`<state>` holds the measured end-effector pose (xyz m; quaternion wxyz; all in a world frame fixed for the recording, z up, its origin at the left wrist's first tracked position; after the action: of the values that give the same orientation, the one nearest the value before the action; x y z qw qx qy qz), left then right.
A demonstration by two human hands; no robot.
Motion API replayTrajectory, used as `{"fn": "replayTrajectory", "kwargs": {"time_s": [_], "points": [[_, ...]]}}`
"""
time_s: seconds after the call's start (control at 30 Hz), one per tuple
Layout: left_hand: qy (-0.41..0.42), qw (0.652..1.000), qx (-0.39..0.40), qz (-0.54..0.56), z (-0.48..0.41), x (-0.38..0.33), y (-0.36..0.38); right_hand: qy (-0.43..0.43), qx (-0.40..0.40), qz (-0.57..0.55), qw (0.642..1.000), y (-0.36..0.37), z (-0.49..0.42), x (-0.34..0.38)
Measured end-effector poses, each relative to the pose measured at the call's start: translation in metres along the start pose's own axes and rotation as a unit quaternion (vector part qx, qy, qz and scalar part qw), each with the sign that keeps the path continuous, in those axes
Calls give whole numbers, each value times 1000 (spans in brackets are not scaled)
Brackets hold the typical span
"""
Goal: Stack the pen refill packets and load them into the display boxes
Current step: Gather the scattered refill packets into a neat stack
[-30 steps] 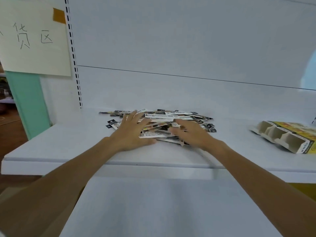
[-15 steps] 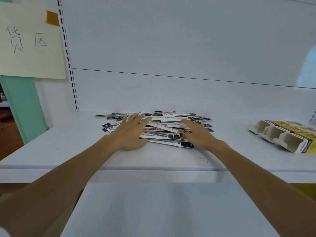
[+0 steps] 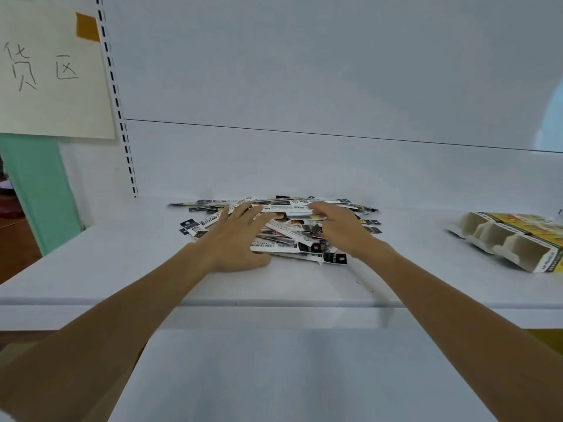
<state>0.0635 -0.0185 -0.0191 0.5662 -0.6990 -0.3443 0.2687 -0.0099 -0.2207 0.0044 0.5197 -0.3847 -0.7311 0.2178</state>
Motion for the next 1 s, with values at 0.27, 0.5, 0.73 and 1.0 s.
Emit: {"fn": "replayTrajectory", "kwargs": {"time_s": [0.27, 0.5, 0.73, 1.0], "points": [[-126, 990, 44, 54, -4, -18, 9, 106, 9, 39, 994, 32, 1, -4], [-84, 994, 22, 70, -6, -25, 4, -16, 20, 129, 991, 16, -6, 15], [-25, 998, -39, 41, 2, 23, -13, -85, 217, 253, 939, 0, -8, 12], [5, 998, -14, 68, 1, 28, -7, -66, 263, 229, 935, 12, -18, 46]]}}
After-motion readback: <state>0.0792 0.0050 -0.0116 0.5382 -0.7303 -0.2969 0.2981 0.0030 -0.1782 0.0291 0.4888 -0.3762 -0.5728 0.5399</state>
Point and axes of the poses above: each hand's wrist, its own z-axis away from the middle knuckle, its own y-axis out of the palm, x = y × z, the point moved 1 cm from there along -z, towards the middle knuckle, and after that the axes turned 11 degrees about -y, right-handed, at the moved point
